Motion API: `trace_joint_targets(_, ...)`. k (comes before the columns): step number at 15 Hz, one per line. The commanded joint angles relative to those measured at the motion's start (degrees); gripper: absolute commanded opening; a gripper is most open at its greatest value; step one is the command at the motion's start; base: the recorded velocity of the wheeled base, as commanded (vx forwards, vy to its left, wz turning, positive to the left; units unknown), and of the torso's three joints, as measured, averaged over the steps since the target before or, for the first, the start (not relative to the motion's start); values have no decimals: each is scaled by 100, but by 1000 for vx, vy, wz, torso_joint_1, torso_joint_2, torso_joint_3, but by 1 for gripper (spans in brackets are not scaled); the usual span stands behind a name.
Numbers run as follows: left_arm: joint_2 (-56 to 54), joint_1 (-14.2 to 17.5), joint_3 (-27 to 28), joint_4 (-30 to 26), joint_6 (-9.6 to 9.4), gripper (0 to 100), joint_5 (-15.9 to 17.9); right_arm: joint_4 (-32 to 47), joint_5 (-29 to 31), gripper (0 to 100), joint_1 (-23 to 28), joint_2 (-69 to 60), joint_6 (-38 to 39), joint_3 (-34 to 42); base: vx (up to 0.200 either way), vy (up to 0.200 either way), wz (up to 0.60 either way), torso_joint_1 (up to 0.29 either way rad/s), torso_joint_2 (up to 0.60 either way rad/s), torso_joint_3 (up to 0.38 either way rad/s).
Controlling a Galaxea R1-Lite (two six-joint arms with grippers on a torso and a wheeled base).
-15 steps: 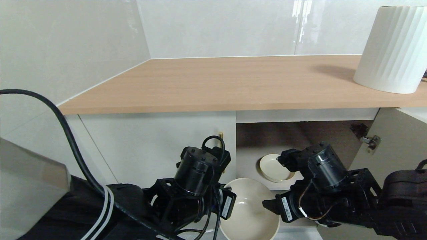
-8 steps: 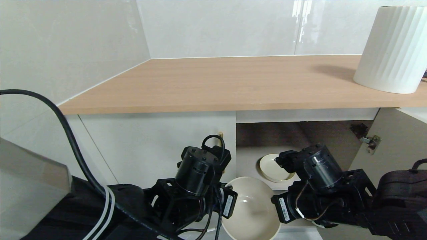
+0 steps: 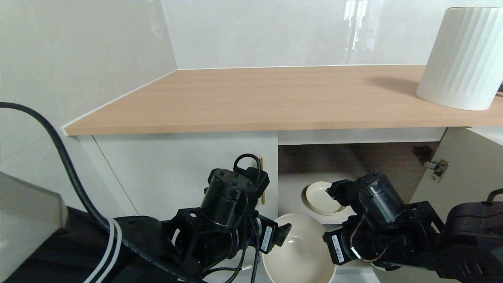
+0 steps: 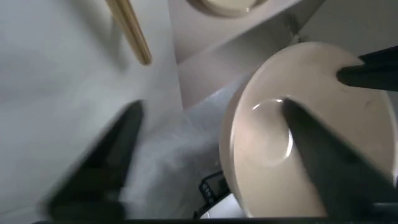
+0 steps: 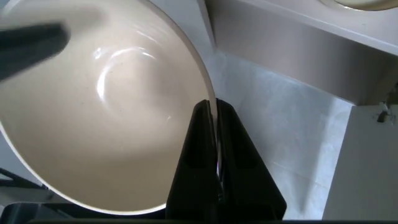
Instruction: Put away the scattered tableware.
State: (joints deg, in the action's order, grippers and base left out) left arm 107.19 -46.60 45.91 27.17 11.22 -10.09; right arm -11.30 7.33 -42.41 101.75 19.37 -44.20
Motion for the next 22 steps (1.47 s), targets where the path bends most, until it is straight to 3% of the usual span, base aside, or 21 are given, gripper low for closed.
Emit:
trace_joint_targets(1, -445, 46, -117, -1, 3, 100, -10, -4, 6, 0, 304, 46, 49, -9, 0, 0, 0, 0, 0, 0)
trace_joint_targets(4, -594, 90, -161, -1, 3, 100, -1, -171, 6, 0, 1226, 450, 67, -176, 0, 0, 0, 0, 0, 0)
trace_joint_targets(6, -524, 99, -161, -1, 3, 100, -1, -777, 23, 0, 1587, 864, 339, -308, 0, 0, 0, 0, 0, 0)
trace_joint_targets(9, -515, 99, -161, 7, 3, 100, -1, -1480, 322, 0, 1807, 1277, 577, -405, 0, 0, 0, 0, 0, 0)
trace_joint_targets(15, -506, 117, -144, 7, 3, 100, -1, -1805, 524, 0, 2308, 1945, 770, -1055, 0, 0, 0, 0, 0, 0)
trace_joint_targets(22, -498, 117, -135, 16, -5, 100, -1, -1999, 656, 0, 2510, 2577, 726, -1486, 0, 0, 0, 0, 0, 0)
